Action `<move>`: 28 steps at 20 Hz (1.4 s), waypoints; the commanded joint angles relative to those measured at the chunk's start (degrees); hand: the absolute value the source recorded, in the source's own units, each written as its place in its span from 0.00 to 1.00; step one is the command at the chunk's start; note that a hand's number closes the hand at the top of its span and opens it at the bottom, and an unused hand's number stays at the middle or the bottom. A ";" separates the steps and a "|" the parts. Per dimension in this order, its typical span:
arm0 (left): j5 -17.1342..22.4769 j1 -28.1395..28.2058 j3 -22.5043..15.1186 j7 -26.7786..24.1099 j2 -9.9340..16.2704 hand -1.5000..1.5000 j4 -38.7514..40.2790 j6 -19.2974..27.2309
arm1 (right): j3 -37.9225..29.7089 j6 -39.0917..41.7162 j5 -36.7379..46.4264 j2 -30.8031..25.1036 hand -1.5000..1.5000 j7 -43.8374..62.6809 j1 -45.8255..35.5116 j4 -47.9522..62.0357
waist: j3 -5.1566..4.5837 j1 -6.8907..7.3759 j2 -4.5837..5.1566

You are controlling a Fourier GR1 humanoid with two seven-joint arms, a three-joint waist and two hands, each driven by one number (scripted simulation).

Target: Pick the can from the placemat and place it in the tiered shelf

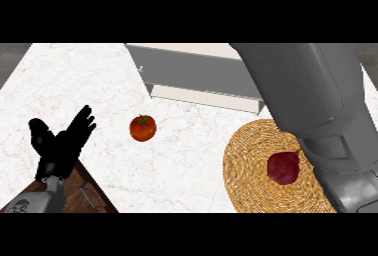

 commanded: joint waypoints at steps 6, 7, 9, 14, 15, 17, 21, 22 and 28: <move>-0.04 -0.32 -0.49 0.81 -2.85 0.50 6.30 -0.16 | -1.57 -8.34 1.30 -0.92 1.00 -8.49 0.16 8.41 | -0.79 -0.15 0.62; -0.16 0.91 -0.47 2.97 -1.88 0.50 3.42 0.04 | -1.44 -9.12 1.39 -0.40 1.00 -9.52 -0.10 9.23 | -0.76 0.27 0.48; 0.11 3.89 0.14 0.80 -1.95 0.50 2.83 -0.56 | -2.04 -7.37 0.22 -0.34 1.00 -9.97 -0.07 9.62 | -0.76 0.17 0.28; -0.93 0.39 -0.11 1.34 -1.95 0.50 4.86 -0.93 | -3.48 -6.60 -0.14 -2.00 1.00 -12.01 -3.99 14.09 | -0.79 0.29 0.62; -0.41 2.78 0.72 -0.14 -1.94 0.50 4.79 -1.33 | -2.47 -6.11 0.27 -1.46 1.00 -10.99 -1.89 11.43 | -0.77 -0.34 0.23; -0.36 0.07 0.79 2.14 -2.55 0.50 5.12 -0.20 | -0.45 -2.43 1.84 -2.08 1.00 -11.36 -2.87 13.97 | -0.79 -0.46 0.36; -1.64 0.70 0.52 0.21 -3.58 0.50 6.19 0.48 | -5.98 -15.34 0.22 0.41 0.00 -6.41 -3.02 11.72 | -0.80 -0.29 0.49; -0.91 4.03 -0.16 0.32 -3.10 0.50 3.00 -1.25 | -7.48 -16.35 -0.74 -1.22 0.00 -7.84 -2.39 11.74 | -0.76 0.31 0.38; -0.09 0.66 1.67 3.04 -1.85 0.50 3.84 -1.69 | -11.88 -23.93 -4.90 1.19 0.00 -8.87 -2.92 8.61 | -0.73 -0.16 0.38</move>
